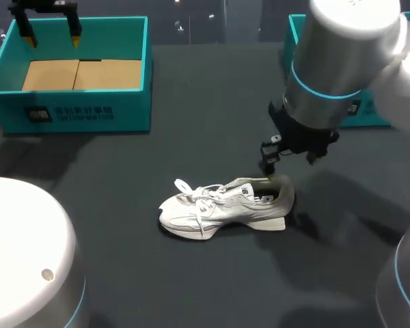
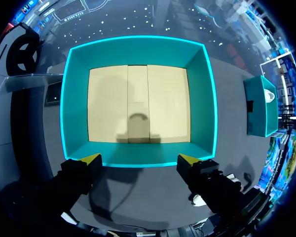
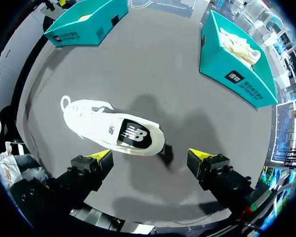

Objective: Take the shoe out of the shoebox, open the shoe tongue, remove and reinsert the insole, then place the shoe into the shoebox

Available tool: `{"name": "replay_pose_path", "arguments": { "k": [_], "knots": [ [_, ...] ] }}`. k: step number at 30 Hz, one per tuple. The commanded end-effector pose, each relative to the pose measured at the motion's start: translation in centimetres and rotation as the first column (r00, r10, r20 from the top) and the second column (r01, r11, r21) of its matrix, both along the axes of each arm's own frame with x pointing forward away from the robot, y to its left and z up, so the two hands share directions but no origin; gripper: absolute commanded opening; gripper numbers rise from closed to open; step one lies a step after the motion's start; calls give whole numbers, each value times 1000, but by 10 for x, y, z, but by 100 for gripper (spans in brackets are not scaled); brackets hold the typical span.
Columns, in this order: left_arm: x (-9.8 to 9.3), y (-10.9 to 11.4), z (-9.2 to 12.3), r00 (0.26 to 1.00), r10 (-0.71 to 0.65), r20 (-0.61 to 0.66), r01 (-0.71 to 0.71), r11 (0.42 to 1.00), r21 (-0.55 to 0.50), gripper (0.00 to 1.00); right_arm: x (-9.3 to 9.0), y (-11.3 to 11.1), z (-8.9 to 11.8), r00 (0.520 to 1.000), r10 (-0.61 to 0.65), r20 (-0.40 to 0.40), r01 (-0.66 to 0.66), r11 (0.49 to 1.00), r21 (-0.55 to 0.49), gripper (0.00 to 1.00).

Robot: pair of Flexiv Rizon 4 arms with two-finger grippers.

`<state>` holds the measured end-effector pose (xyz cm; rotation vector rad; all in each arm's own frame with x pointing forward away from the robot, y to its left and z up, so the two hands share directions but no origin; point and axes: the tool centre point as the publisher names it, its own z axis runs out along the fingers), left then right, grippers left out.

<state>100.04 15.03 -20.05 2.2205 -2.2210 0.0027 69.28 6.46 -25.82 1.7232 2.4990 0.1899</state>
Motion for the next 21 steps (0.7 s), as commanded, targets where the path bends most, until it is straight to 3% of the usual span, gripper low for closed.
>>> {"name": "replay_pose_path", "arguments": {
  "k": [1, 4, 9, 11, 14, 21],
  "knots": [
    [0, 0, 0, 1000, 0, 0, 0, 1000, 1, 100, -5, -15, -4, 996, 81, -28, -70, 955, 287, 100],
    [0, 0, 0, 1000, 0, 0, 0, 1000, 1, 100, -4, -32, 0, 980, 200, 20, -195, 918, 347, 100],
    [0, 0, 0, 1000, 0, 0, 0, 1000, 1, 100, -2, -63, 8, 900, 376, 223, -436, 741, 510, 100],
    [0, 0, 0, 1000, 0, 0, 0, 1000, 1, 100, 0, -72, 7, 865, 414, 282, -501, 705, 502, 100],
    [0, 0, 0, 1000, 0, 0, 0, 1000, 1, 100, 3, -85, -2, 809, 480, 339, -585, 608, 536, 100],
    [0, 0, 0, 1000, 0, 0, 0, 1000, 1, 100, 3, -85, -2, 809, 480, 339, -585, 608, 536, 100]
  ]
}}
